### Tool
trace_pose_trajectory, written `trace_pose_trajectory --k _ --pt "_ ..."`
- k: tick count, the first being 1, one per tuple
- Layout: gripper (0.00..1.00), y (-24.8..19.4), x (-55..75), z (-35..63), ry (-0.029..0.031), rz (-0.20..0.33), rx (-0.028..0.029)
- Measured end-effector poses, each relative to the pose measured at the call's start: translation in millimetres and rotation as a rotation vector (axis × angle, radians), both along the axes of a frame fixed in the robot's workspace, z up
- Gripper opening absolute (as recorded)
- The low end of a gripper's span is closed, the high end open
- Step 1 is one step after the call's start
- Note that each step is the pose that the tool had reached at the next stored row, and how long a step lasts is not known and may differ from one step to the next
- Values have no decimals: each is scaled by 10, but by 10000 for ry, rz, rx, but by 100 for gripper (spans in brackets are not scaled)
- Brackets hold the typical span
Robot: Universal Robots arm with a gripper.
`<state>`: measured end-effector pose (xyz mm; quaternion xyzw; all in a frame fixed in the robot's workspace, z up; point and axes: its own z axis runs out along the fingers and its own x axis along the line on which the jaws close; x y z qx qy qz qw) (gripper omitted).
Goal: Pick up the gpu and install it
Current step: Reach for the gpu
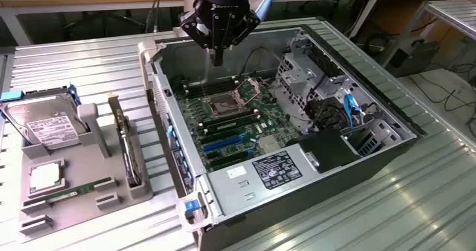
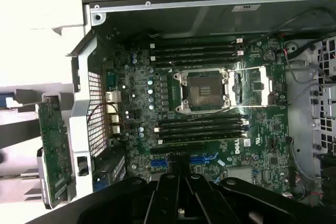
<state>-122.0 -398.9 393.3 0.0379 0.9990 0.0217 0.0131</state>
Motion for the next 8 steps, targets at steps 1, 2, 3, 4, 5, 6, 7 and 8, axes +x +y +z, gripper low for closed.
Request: trace_pose_trajectory --k 1,2,3,4,5,6,7,8 --pt "11 0 0 0 0 0 0" --pt "11 0 0 0 0 0 0" --pt "11 0 0 0 0 0 0" --pt "11 0 0 0 0 0 0" --pt "11 0 0 0 0 0 0" --pt "11 0 0 0 0 0 0" --pt "11 0 0 0 0 0 0" --pt "11 -2 -1 0 0 0 -1"
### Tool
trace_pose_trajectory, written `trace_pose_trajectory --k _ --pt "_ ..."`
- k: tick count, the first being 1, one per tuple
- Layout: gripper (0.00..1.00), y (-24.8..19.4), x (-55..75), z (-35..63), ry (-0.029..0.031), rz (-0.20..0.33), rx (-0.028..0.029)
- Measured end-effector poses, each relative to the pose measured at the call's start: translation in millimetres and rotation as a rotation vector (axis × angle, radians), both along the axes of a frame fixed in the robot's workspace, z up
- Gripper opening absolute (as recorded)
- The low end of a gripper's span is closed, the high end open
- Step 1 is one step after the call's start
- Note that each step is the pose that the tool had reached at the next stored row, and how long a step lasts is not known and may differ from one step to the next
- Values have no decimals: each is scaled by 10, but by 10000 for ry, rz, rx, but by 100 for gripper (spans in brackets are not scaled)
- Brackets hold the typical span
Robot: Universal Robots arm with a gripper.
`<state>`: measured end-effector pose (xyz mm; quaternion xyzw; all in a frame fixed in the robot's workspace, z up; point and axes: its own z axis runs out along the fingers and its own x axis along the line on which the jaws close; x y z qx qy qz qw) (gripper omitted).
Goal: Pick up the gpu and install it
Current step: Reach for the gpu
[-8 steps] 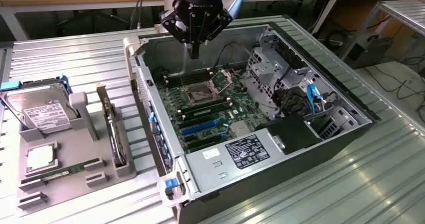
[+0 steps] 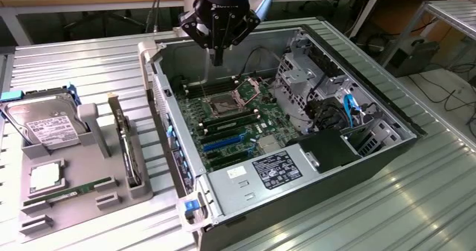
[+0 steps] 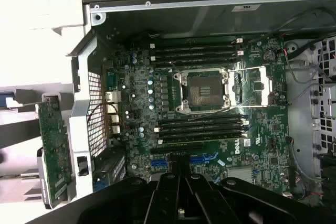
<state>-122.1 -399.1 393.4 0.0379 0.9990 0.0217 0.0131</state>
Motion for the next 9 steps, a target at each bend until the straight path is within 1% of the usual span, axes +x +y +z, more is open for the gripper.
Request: trace_pose_trajectory --k 1,2,4,5,7,9 --pt "11 -12 -31 1 1 -2 -2" --pt "11 -56 -128 0 0 1 -1" --pt "11 -88 -197 -1 0 0 1" --pt "11 -116 -261 0 1 -1 0" --pt "11 -149 -348 -1 -1 1 1" --pt "11 -182 -462 -1 0 -1 0"
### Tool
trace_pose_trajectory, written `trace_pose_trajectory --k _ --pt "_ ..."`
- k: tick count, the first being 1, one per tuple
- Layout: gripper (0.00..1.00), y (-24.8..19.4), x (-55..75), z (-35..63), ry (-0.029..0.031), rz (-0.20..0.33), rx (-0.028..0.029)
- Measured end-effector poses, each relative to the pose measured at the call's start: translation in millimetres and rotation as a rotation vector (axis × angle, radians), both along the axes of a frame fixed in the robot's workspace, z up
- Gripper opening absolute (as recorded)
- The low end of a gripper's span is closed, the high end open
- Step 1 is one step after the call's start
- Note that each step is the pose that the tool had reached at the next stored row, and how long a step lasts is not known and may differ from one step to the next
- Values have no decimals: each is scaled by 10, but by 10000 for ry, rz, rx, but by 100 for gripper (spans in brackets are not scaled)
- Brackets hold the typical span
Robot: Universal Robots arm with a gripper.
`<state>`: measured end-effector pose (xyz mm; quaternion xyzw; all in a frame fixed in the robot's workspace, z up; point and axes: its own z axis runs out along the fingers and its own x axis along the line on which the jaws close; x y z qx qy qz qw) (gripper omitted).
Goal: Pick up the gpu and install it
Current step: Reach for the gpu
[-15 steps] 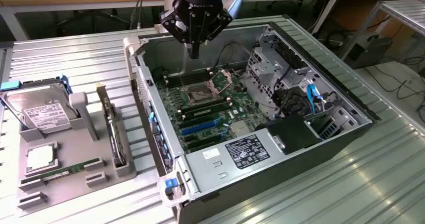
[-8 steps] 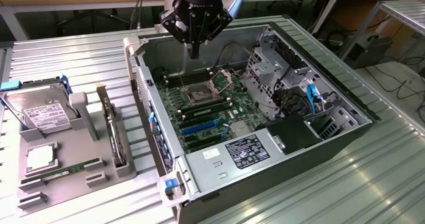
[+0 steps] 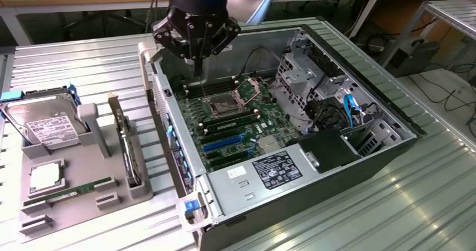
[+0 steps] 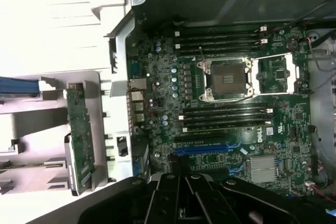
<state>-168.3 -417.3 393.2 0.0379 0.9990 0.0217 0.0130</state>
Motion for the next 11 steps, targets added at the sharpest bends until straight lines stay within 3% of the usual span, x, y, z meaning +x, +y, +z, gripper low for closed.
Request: trace_pose_trajectory --k 7,11 --pt "11 -54 -347 -24 0 3 0" --pt "11 -83 -669 -85 0 1 -7"
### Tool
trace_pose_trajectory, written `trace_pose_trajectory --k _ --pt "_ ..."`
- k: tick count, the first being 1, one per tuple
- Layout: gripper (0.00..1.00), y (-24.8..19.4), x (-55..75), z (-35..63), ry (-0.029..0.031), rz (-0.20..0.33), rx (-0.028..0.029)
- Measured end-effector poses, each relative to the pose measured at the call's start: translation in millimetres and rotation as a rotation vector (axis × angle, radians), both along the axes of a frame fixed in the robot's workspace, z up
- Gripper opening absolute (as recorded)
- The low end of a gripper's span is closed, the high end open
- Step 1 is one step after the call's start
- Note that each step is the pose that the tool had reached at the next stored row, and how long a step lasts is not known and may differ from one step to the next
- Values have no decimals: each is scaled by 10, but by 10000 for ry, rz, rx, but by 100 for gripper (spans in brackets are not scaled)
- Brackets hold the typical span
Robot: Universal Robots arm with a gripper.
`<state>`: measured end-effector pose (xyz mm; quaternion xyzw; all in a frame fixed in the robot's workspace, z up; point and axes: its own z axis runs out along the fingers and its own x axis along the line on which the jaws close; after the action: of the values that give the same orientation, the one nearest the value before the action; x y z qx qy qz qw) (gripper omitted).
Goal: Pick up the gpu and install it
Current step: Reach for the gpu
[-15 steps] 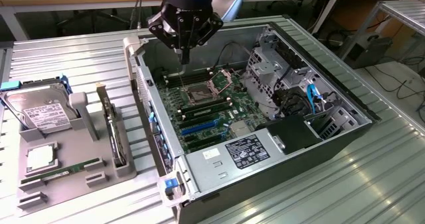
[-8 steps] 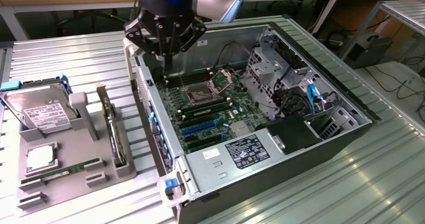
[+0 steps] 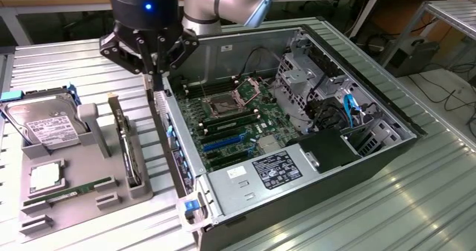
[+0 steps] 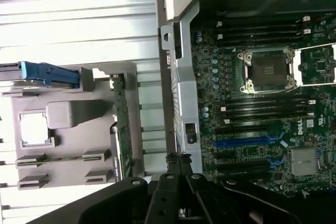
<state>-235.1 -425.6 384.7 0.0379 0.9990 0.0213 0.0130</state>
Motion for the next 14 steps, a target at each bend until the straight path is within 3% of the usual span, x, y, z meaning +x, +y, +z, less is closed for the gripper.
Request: trace_pose_trajectory --k 5,14 --pt "11 -28 -245 -58 -1 0 -1" --pt "11 -129 -603 -188 -2 0 0"
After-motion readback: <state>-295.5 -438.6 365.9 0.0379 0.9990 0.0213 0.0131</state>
